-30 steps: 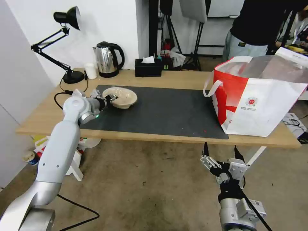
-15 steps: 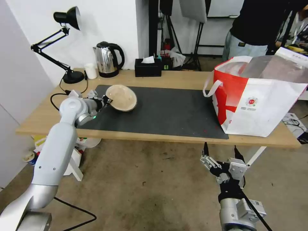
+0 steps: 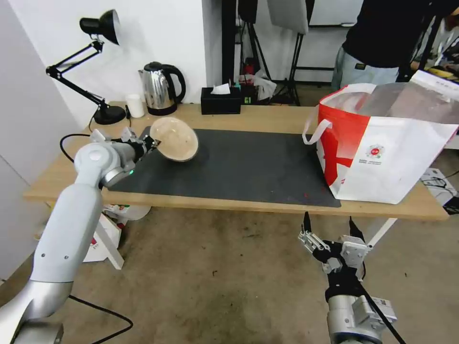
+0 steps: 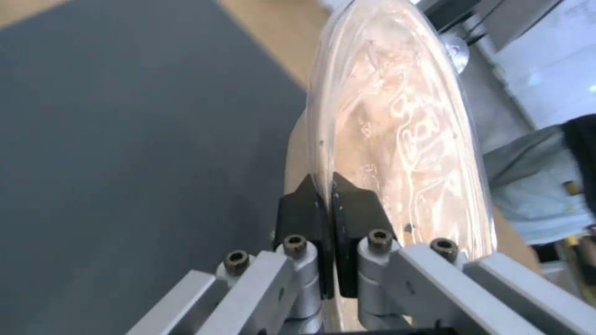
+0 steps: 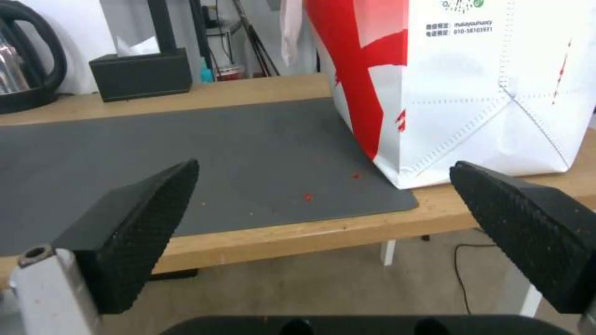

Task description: Pick up the trash from the table and place it into the takeout bag.

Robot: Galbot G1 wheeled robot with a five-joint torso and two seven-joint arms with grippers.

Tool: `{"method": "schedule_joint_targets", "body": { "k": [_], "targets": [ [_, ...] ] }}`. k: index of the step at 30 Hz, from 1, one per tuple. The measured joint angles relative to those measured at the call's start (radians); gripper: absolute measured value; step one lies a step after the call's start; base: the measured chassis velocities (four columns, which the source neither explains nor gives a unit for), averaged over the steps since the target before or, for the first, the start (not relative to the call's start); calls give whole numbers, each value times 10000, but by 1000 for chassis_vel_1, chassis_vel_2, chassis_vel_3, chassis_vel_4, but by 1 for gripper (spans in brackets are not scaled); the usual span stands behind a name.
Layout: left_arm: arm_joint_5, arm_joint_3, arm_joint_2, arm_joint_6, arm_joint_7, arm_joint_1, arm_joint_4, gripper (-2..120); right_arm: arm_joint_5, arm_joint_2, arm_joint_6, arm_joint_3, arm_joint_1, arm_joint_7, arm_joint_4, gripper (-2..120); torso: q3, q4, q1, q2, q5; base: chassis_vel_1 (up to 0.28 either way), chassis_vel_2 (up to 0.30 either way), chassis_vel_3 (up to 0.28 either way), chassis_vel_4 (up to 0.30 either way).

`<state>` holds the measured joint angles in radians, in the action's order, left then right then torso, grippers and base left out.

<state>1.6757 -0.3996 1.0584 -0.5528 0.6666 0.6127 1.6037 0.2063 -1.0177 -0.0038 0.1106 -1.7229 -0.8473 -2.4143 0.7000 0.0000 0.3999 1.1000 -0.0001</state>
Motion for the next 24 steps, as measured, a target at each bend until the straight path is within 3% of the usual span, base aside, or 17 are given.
{"method": "schedule_joint_targets", "body": {
  "k": [4, 6, 8, 10, 13, 24],
  "targets": [
    [-14, 146, -225, 164, -447, -145, 279, 0, 0, 0, 0, 0, 0, -1, 0, 100, 0, 1, 1, 0, 0, 0, 0, 0, 0],
    [-12, 471, -565, 381, -1164, -534, 646, 0, 0, 0, 0, 0, -1, 0, 0, 100, 0, -1, 0, 0, 1, 0, 0, 0, 0],
    [-9, 577, -657, 443, -1374, -656, 731, 0, 0, 0, 0, 0, 0, -1, 0, 100, 0, -2, 1, 0, 2, 0, 0, 0, 0],
    [-1, 1111, -1038, 724, -2104, -1267, 978, 0, 0, 0, 0, 0, 0, 0, 0, 100, 0, 0, 1, 0, 2, 0, 0, 0, 0],
    [0, 1586, -1262, 953, -2595, -1735, 1029, 0, 0, 0, 0, 0, 0, 0, 0, 100, 0, 0, 0, 0, 2, 0, 0, 0, 0],
    [-217, 3893, -1326, 2248, -5192, -3981, -62, 0, 0, 0, 0, 0, 0, 0, 0, 100, 1, 1, 0, 0, 3, 0, 0, 0, 0]
  ]
}}
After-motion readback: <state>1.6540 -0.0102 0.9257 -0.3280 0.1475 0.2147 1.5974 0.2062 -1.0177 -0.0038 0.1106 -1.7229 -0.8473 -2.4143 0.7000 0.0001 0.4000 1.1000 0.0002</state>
